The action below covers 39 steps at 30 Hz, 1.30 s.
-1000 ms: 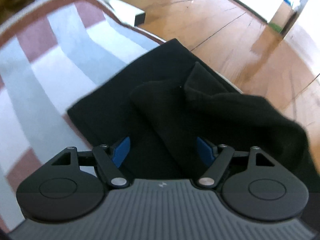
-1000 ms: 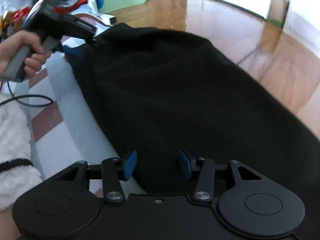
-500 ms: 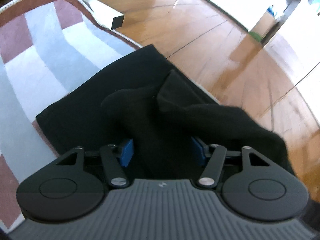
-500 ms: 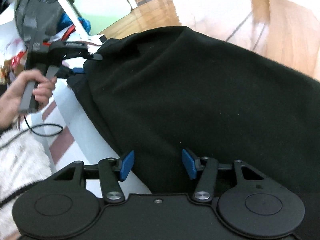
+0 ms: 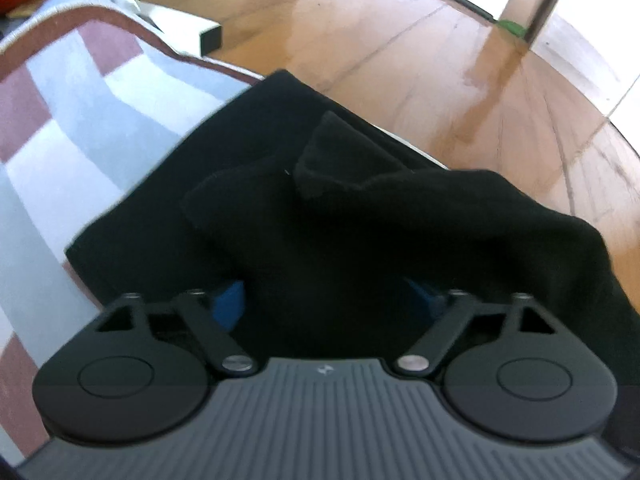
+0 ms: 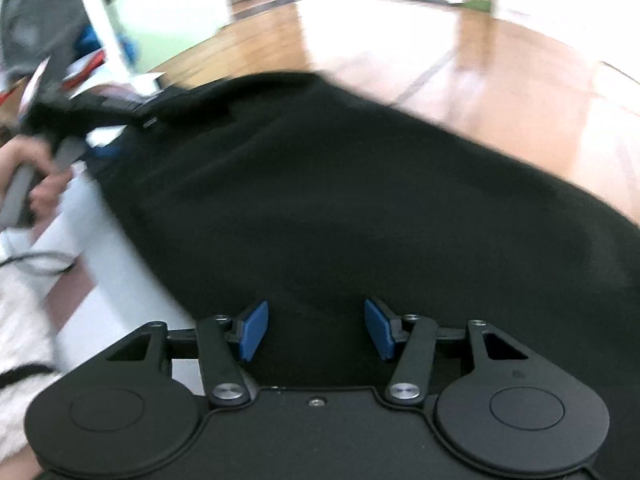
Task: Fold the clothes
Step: 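Pinch the folded garment's edge with the left gripper and lift it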
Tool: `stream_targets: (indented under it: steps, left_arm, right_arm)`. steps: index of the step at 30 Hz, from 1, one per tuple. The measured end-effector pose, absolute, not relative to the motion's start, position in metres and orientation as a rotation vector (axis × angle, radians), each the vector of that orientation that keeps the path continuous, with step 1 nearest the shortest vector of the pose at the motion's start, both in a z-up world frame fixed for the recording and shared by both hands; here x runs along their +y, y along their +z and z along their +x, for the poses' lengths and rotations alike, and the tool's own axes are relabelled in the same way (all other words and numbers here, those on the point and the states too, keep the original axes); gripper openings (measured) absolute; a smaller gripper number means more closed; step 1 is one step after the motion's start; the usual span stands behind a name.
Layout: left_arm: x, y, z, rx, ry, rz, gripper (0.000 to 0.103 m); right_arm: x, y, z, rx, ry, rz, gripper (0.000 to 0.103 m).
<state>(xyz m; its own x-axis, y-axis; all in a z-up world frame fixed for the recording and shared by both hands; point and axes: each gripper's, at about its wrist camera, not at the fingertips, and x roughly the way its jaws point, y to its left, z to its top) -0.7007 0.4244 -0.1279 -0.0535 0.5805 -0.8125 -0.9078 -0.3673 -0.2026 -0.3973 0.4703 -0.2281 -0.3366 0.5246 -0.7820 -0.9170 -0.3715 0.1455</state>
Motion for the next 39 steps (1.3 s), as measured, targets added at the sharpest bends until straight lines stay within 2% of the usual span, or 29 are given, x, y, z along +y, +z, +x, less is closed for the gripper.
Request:
stream_targets:
  steps: [3, 4, 6, 7, 8, 9, 10, 11, 16, 17, 19, 22, 23, 26, 30, 33, 36, 37, 38, 39]
  left_arm:
    - [0.43, -0.128, -0.698, 0.457, 1.7, -1.028, 0.08]
    - [0.433, -0.129, -0.696, 0.469, 1.696, -1.02, 0.088]
    - [0.439, -0.131, -0.691, 0.517, 1.708, -0.978, 0.088]
    - [0.441, -0.13, -0.687, 0.549, 1.731, -0.935, 0.07]
    - [0.441, -0.128, -0.685, 0.57, 1.754, -0.891, 0.04]
    - [0.441, -0.125, -0.685, 0.57, 1.773, -0.859, 0.022]
    - [0.437, -0.119, -0.691, 0.519, 1.784, -0.859, 0.009]
    - [0.432, -0.113, -0.696, 0.459, 1.794, -0.862, 0.008]
    - [0.373, -0.044, -0.698, 0.206, 1.915, -0.724, 0.008]
    - [0.366, -0.038, -0.694, 0.232, 1.928, -0.714, 0.008]
    - [0.37, -0.05, -0.685, 0.399, 1.957, -0.738, 0.008]
    - [0.39, -0.094, -0.697, 0.625, 1.916, -0.926, 0.009]
    - [0.39, -0.101, -0.706, 0.618, 1.902, -0.974, 0.009]
    - [0.375, -0.091, -0.723, 0.426, 1.893, -1.003, 0.008]
    - [0.356, -0.057, -0.713, 0.243, 1.947, -0.847, 0.008]
    - [0.358, -0.06, -0.712, 0.322, 1.999, -0.884, 0.008]
    - [0.371, -0.096, -0.722, 0.522, 1.941, -1.054, 0.019]
    - [0.374, -0.102, -0.723, 0.571, 1.94, -1.057, 0.037]
    - [0.377, -0.102, -0.723, 0.633, 1.97, -1.055, 0.048]
    - [0.38, -0.101, -0.723, 0.673, 1.993, -1.038, 0.048]
  right_arm:
    - [0.478, -0.223, -0.373, 0.758, 1.786, -0.761, 0.06]
    - [0.481, -0.221, -0.366, 0.767, 1.766, -0.751, 0.06]
    - [0.484, -0.219, -0.351, 0.783, 1.733, -0.717, 0.06]
    - [0.485, -0.218, -0.344, 0.798, 1.71, -0.701, 0.06]
    - [0.486, -0.219, -0.338, 0.82, 1.692, -0.687, 0.06]
    - [0.486, -0.22, -0.332, 0.847, 1.682, -0.669, 0.06]
    - [0.486, -0.221, -0.327, 0.87, 1.675, -0.652, 0.06]
    - [0.486, -0.223, -0.324, 0.879, 1.666, -0.648, 0.06]
    - [0.483, -0.226, -0.318, 0.875, 1.643, -0.646, 0.06]
    - [0.482, -0.226, -0.317, 0.871, 1.641, -0.646, 0.06]
    - [0.482, -0.226, -0.315, 0.874, 1.644, -0.646, 0.06]
    - [0.487, -0.235, -0.315, 0.897, 1.651, -0.666, 0.06]
    - [0.49, -0.237, -0.317, 0.896, 1.653, -0.677, 0.061]
    - [0.494, -0.239, -0.323, 0.859, 1.671, -0.702, 0.064]
    - [0.496, -0.236, -0.333, 0.817, 1.715, -0.755, 0.064]
    - [0.491, -0.229, -0.338, 0.818, 1.78, -0.77, 0.064]
    - [0.488, -0.23, -0.336, 0.857, 1.811, -0.799, 0.064]
    - [0.489, -0.231, -0.334, 0.879, 1.817, -0.799, 0.064]
    - [0.492, -0.231, -0.331, 0.934, 1.822, -0.781, 0.065]
    - [0.494, -0.231, -0.327, 0.988, 1.826, -0.763, 0.065]
